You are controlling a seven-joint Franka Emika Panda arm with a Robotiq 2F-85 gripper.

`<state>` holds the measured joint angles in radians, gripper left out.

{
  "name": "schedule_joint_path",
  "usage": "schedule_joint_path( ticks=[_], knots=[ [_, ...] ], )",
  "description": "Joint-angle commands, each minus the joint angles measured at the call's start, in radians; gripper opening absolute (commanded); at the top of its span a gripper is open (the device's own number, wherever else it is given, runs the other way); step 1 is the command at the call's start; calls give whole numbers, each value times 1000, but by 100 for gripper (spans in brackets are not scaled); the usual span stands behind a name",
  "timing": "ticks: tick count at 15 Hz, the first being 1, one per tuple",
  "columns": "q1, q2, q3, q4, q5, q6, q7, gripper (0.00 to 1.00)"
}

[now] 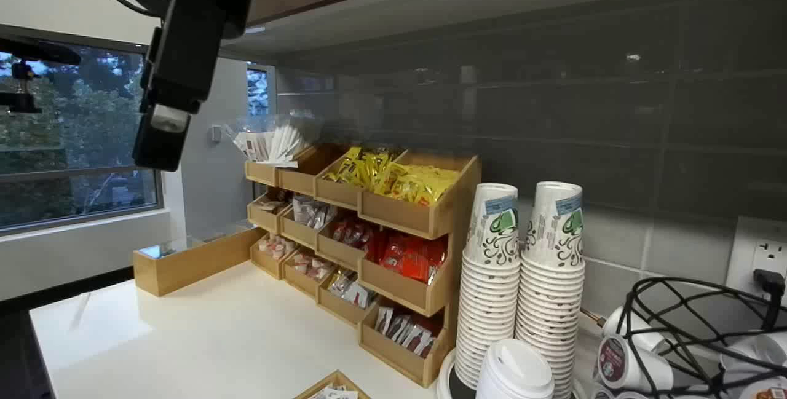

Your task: Place one sachet from the counter in the wooden box.

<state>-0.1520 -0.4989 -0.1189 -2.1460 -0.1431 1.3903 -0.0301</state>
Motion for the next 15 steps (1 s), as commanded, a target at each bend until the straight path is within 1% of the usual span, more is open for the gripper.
schedule_joint_path(
  ticks=[1, 8, 9, 10, 11, 15],
  knots=[
    [10, 1, -8, 3, -3, -3, 3, 100],
    [10, 1, -8, 3, -3, -3, 3, 100],
    [17, 0, -3, -15, 9, 5, 5, 100],
    [30, -14, 12, -60, 17, 37, 12, 100],
    [44, -19, 16, -85, 43, 45, 8, 100],
    [116, -62, 62, -234, 139, 158, -15, 100]
  ],
)
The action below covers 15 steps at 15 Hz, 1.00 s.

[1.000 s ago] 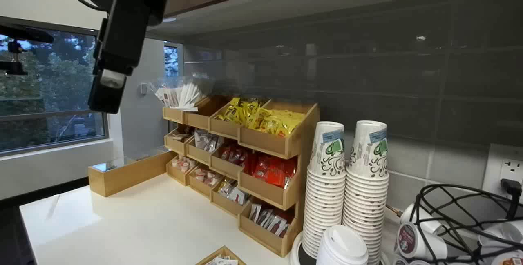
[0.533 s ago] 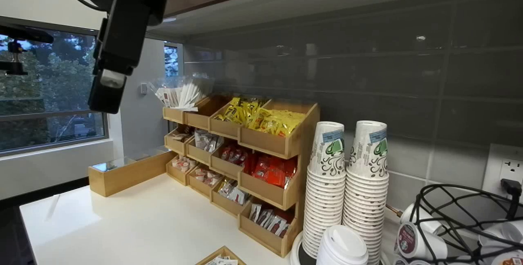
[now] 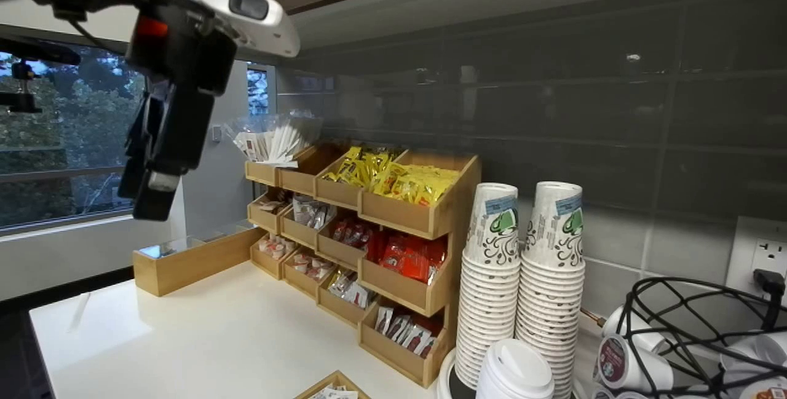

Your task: Place one sachet from the counter in the wooden box.

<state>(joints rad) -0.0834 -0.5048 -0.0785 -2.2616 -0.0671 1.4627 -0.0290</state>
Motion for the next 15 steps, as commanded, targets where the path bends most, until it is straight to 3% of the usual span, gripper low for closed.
schedule_joint_path(
  ticks=[1, 6, 7, 15],
  knots=[
    [65, -70, 34, -163, 82, 140, -26, 100],
    [128, -90, 84, -332, 147, 370, -20, 100],
    [109, -52, 77, -256, 118, 307, -13, 100],
    [117, -45, 76, -279, 140, 357, -12, 100]
  ],
)
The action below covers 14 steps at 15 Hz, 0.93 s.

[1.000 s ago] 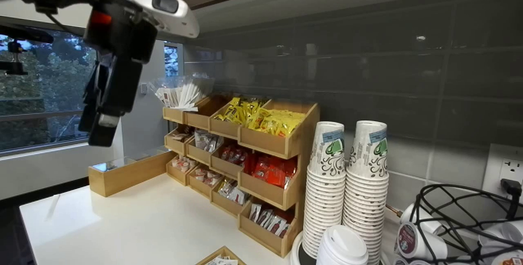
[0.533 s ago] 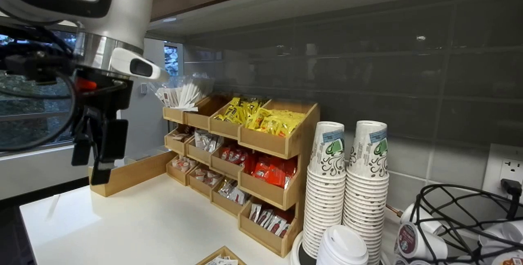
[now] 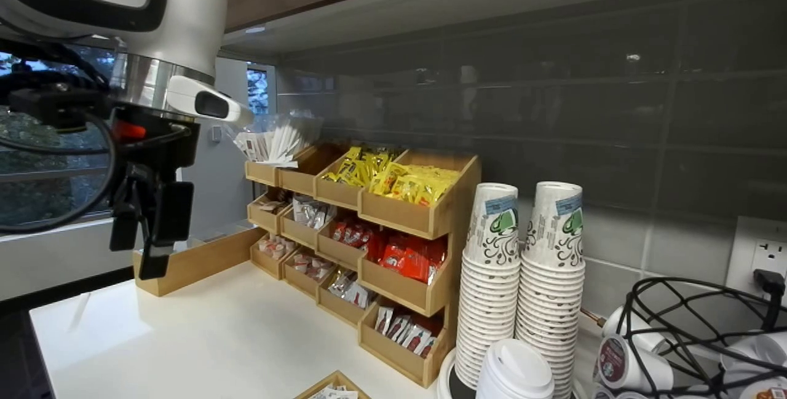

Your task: Place one sachet from the counter in the wooden box.

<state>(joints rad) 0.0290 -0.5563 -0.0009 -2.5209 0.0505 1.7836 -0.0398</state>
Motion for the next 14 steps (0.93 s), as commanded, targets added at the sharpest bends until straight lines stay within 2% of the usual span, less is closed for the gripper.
schedule_joint_path(
  ticks=[1, 10, 13, 14],
  knots=[
    [7, 9, 0, -37, 35, 68, 3, 100],
    [85, 118, 11, -220, 148, 511, -43, 100],
    [111, 173, 0, -252, 201, 638, -74, 100],
    [118, 218, -7, -228, 221, 668, -85, 100]
  ],
)
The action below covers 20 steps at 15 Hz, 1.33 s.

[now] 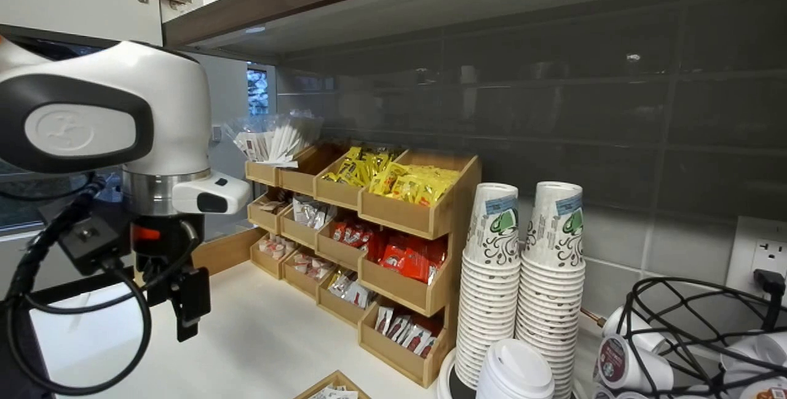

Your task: Place one sachet from the counter in the wooden box.

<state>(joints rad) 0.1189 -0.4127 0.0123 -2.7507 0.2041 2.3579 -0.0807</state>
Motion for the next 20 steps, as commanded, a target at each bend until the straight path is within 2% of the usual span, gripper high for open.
schedule_joint_path(
  ticks=[1, 2, 3, 9, 20],
  knots=[
    [35, 91, -24, -6, 92, 127, -51, 100],
    [29, 109, -21, -2, 104, 96, -20, 100],
    [13, 61, -7, -4, 59, 78, -20, 100],
    [12, 72, -7, 4, 61, 78, -20, 100],
    [46, 317, 68, 0, 59, 430, 13, 100]
  ],
)
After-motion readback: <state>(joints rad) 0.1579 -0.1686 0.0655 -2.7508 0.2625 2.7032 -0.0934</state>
